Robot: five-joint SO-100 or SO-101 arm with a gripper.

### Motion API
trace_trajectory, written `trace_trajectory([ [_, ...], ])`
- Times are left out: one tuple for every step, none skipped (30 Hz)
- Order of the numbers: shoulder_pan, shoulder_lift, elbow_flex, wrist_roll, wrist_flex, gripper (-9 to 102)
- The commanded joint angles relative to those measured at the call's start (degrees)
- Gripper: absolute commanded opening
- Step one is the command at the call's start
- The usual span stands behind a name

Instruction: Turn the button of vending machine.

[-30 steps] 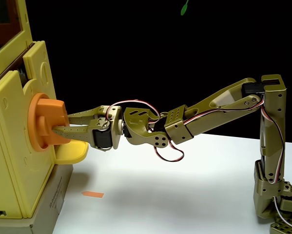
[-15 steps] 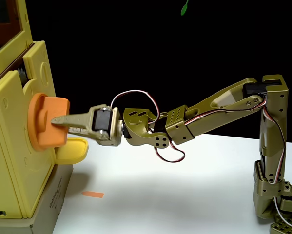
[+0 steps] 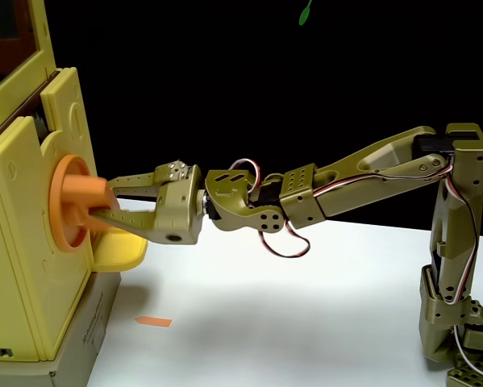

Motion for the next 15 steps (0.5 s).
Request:
trace_trajectory([
  [1.3,3.3,-0.3,21.3,1.9,0],
  [1.5,3.5,-0.3,20.9,1.9,0],
  [1.5,3.8,-0.3,20.8,2.0,0],
  [1.5,4.0,-0.3,20.1,2.0,0],
  [1.6,4.1,-0.3,19.0,2.1,0],
  [1.6,4.3,-0.3,18.3,2.1,0],
  [1.5,4.4,-0.3,17.5,2.1,0],
  [1.4,4.5,-0.3,16.6,2.1,0],
  [1.3,4.5,-0.3,16.0,2.1,0],
  [1.2,4.6,-0.3,15.6,2.1,0],
  [1.1,4.6,-0.3,14.9,2.1,0],
  [1.1,4.6,-0.3,14.3,2.1,1],
  [1.0,4.6,-0.3,13.7,2.1,3],
  [1.0,4.6,-0.3,13.0,2.1,7],
  [1.0,4.6,-0.3,11.9,2.3,9],
])
